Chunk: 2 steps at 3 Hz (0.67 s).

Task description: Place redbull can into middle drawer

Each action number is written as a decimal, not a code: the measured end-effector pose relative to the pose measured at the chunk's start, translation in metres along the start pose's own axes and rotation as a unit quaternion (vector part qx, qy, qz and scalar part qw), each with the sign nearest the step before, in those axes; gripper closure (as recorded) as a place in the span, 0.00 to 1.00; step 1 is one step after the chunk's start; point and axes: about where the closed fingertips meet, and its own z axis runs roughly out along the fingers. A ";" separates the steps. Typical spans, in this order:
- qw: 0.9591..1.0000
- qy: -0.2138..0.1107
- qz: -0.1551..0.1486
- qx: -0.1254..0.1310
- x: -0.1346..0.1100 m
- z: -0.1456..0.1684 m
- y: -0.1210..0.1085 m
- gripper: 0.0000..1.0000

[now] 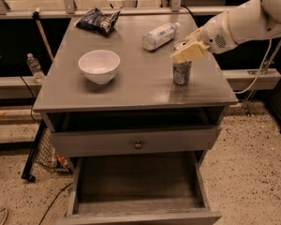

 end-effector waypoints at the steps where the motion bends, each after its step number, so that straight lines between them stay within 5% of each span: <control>1: 1.000 -0.014 -0.014 -0.008 -0.007 -0.005 0.007 0.78; 2: 0.998 -0.034 -0.055 -0.007 -0.028 -0.030 0.029 0.99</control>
Offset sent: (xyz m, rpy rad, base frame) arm -0.0713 0.0088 0.0872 0.0119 -0.2261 0.1570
